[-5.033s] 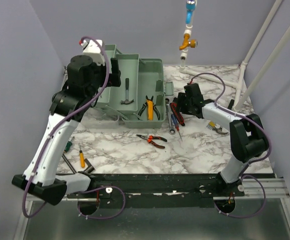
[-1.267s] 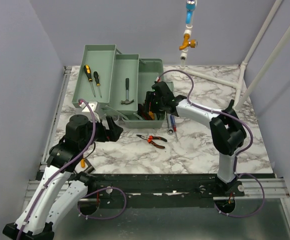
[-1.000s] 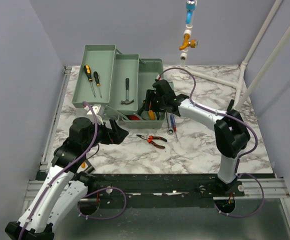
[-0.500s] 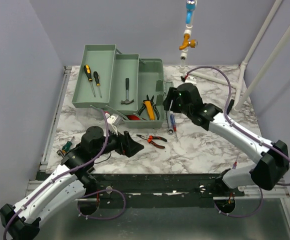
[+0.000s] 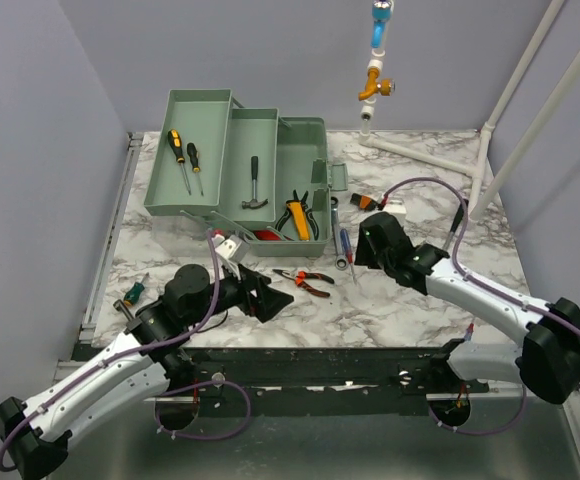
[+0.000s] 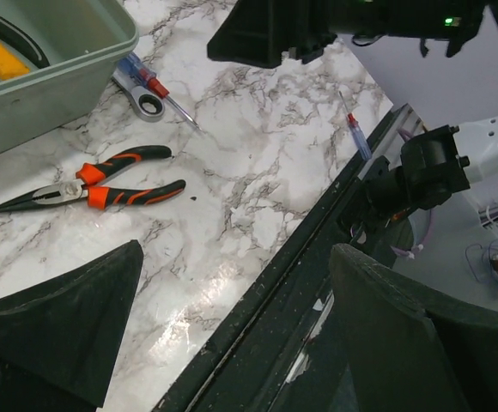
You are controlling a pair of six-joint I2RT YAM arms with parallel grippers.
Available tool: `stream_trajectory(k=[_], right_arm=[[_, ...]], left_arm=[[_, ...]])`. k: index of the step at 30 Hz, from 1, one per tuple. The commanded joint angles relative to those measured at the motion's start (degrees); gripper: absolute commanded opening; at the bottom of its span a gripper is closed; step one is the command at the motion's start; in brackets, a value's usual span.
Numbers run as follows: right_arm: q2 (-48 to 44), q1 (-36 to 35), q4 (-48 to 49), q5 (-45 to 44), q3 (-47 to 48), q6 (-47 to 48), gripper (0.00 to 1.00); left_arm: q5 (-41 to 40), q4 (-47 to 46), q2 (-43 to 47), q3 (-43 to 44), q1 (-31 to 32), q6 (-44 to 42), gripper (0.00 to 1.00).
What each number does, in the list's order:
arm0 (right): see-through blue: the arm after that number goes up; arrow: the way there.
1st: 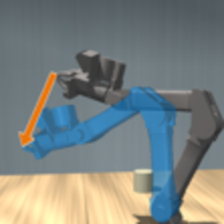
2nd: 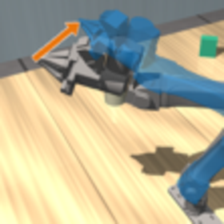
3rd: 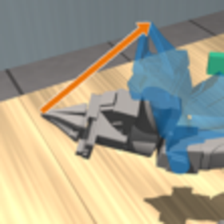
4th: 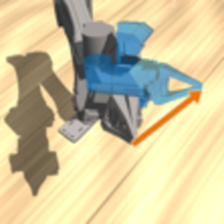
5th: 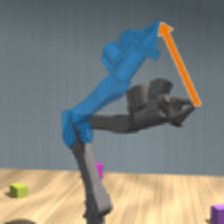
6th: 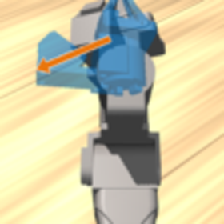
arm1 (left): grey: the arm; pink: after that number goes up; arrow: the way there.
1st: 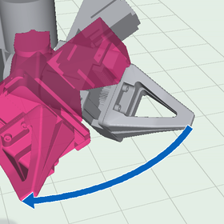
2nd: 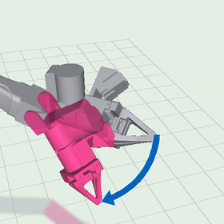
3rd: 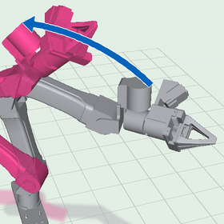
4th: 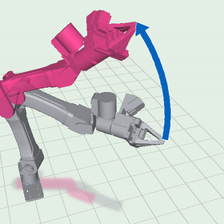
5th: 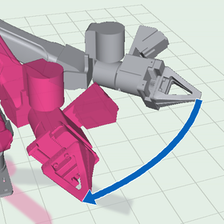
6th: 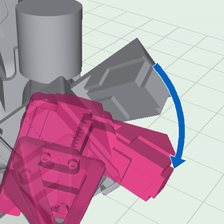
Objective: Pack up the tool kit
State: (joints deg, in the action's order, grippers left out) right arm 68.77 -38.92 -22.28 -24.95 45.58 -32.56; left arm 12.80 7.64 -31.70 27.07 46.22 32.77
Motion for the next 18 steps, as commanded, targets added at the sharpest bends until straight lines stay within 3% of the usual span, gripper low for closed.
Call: stream_trajectory(k=[1,7,18], right_arm=[[5.1,0.0,7.4,3.8,-2.0,-0.7,0.55],[13.3,0.2,12.7,5.6,-1.5,-1.1,0.53],[22.6,0.4,16.7,0.3,1.5,-3.8,0.43]], left_arm=[[-2.6,-4.1,5.9,-2.8,1.5,0.4,0.91],[-5.1,-0.2,11.5,-3.6,1.6,0.4,0.92],[-5.6,1.1,15.0,-4.8,1.6,1.2,0.92]])
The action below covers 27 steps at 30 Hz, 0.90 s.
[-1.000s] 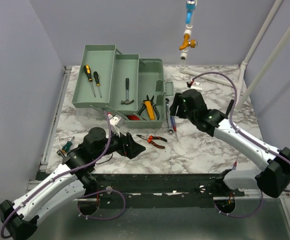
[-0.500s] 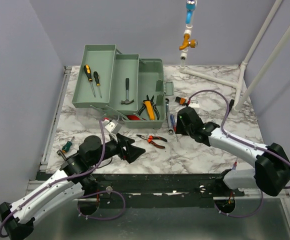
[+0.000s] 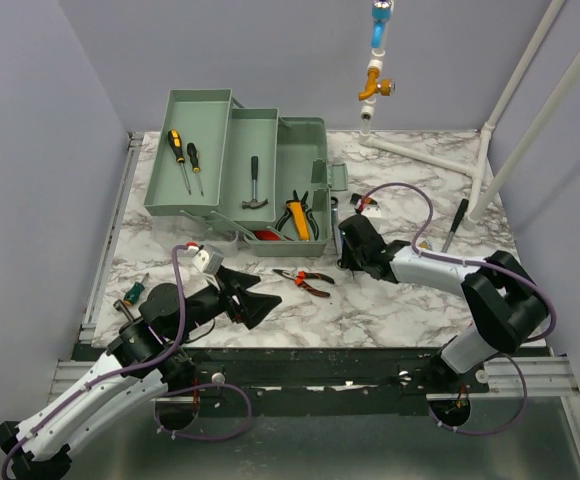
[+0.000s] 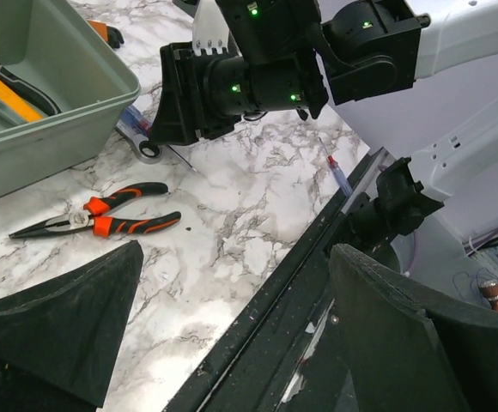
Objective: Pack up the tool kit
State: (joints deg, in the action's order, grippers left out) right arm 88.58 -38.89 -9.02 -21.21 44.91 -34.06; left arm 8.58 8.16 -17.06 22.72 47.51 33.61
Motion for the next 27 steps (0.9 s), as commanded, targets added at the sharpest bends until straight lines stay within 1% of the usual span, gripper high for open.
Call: stream_trajectory(k=[1,4,7,8,10,12,18,21,27], right_arm=[[3.7,0.3,3.0,-4.1,2.6,-2.8,0.42],[6.5,0.6,0.3,-5.6,3.9,-4.1,0.39],[6.7,0.6,0.1,-5.4,3.4,-4.5,0.31],[6.2,0.6,0.2,-5.2,3.0,-4.5,0.28],[4.6,0.6,0.2,-5.0,2.1,-4.5,0.15],[2.3,0.7,0.2,-5.3,1.2,-4.4,0.09],[-5.9,0.7,-1.4,-4.6,-0.9,-4.0,0.04],[-10.2,0.7,-2.3,-2.2,-2.2,-2.9,0.01],[-23.1,0.7,-0.3,6.4,-6.4,-0.1,0.01]], left_arm=[[-1.2,0.6,0.2,-0.4,0.3,0.3,0.92],[-0.8,0.7,-0.5,0.0,0.4,0.3,0.92],[-0.9,0.7,-1.5,0.3,0.4,0.0,0.92],[-0.9,0.8,-1.8,0.5,0.4,0.1,0.92],[-0.7,0.8,-2.6,0.8,0.4,0.1,0.92],[-0.6,0.8,-3.4,1.3,0.4,0.3,0.92],[0.4,-0.7,-6.9,2.0,0.4,1.3,0.92],[0.6,-3.2,-9.9,2.4,0.4,2.9,0.92],[-1.3,-7.8,-21.7,7.4,0.4,10.4,0.92]])
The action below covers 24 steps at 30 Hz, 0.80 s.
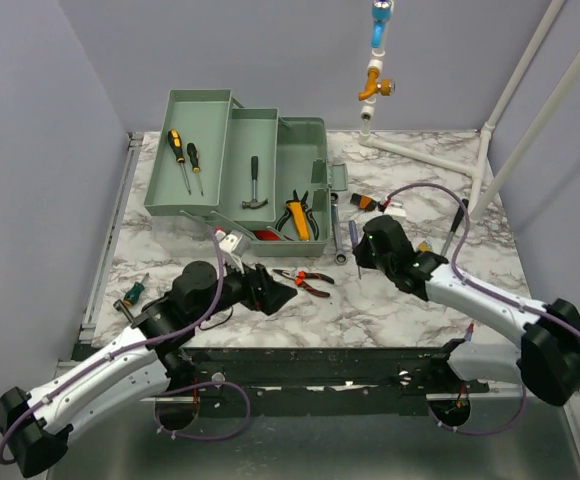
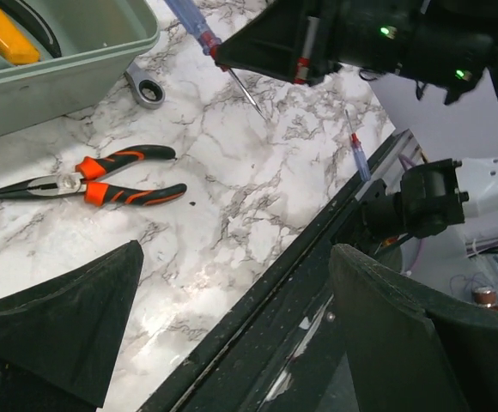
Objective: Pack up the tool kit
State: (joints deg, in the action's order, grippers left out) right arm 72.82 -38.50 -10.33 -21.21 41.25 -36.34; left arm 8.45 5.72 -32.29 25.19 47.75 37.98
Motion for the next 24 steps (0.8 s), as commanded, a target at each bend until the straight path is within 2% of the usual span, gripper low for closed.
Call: stream_trajectory(k=[1,6,13,20,24], right_arm=[[-9.4,0.3,1.9,8.1,-3.5,2.7,0.01],[-19.0,0.3,4.4,15.7,-6.2,4.4,0.01],[-24.6,0.2,4.7,23.5,-4.6,4.5,0.01],[-24.3,0.2,6.5,27.4,-3.5,4.3,0.01],[-24.1,0.2,8.0,29.0,-3.6,4.2,0.01]], left_arm=[[-1.7,-7.1,-8.9,6.6,0.2,7.5,0.92],[-2.6,-11.4,-22.0,15.2,0.2,9.4,0.92],[-2.9,-8.9,-36.6,28.2,0.0,11.0,0.92],[-2.8,-5.9,-43.6,34.3,-0.3,13.6,0.90],[-2.7,-6.3,-46.0,34.5,-0.4,15.7,0.88]])
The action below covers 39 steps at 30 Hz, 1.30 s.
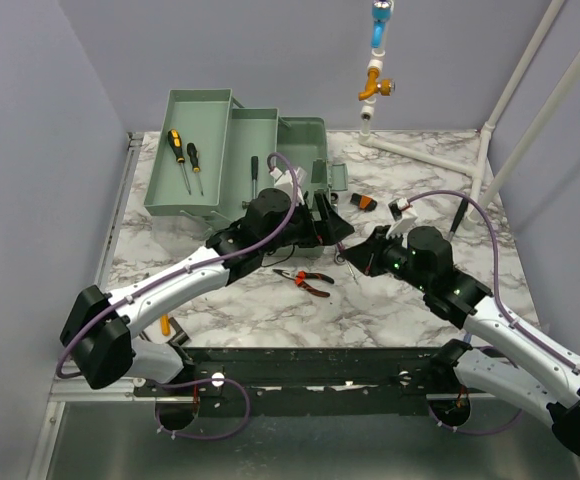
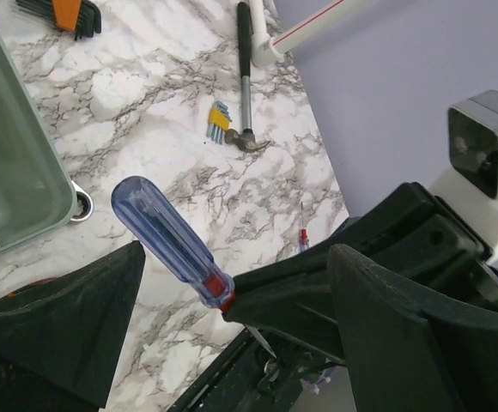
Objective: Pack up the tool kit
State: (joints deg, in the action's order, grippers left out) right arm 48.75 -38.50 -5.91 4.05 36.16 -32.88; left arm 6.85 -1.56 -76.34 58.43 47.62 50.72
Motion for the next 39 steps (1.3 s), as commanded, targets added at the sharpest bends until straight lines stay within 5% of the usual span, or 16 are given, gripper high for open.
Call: stream_trajectory(k=[1,7,12,15,18,21,30,39], right_arm=[[0.0,0.2,3.7,3.7,1.5,0.7,0.01],[-0.4,0.2,3.5,4.1,1.7,1.2,0.01],[1.2,0.2,4.1,6.0,1.7,1.5,0.03],[1.1,0.2,3.4,5.2,1.8,1.7,0.19],[-0.4,0.2,2.4,2.6,1.6,1.8,0.51],[-3.1,0.2,1.5,-0.5,1.1,1.9,0.65],[-6.7,0.2,0.6,-6.2,-1.0,2.1,0.68],[-4.9,0.2,1.3,-7.3,-1.6,1.8,0.68]], left_arm=[[-1.3,1.0,-2.3,1.4,-0.2,3.3,0.88],[-2.6,0.2,-3.0,0.7,-0.2,4.8,0.80],[-0.2,-3.8,-3.6,1.0,-0.4,4.3,0.33],[-0.8,-2.1,-2.9,2.4,-0.9,1.2,0.02],[-3.0,4.6,-2.0,5.6,-2.6,-3.3,0.00],[-5.2,11.6,-0.6,9.3,-6.1,-7.8,0.00],[-27.6,35.9,-3.0,31.7,-13.3,-31.1,0.00],[-36.4,40.3,-18.0,47.2,-15.8,-42.5,0.00]])
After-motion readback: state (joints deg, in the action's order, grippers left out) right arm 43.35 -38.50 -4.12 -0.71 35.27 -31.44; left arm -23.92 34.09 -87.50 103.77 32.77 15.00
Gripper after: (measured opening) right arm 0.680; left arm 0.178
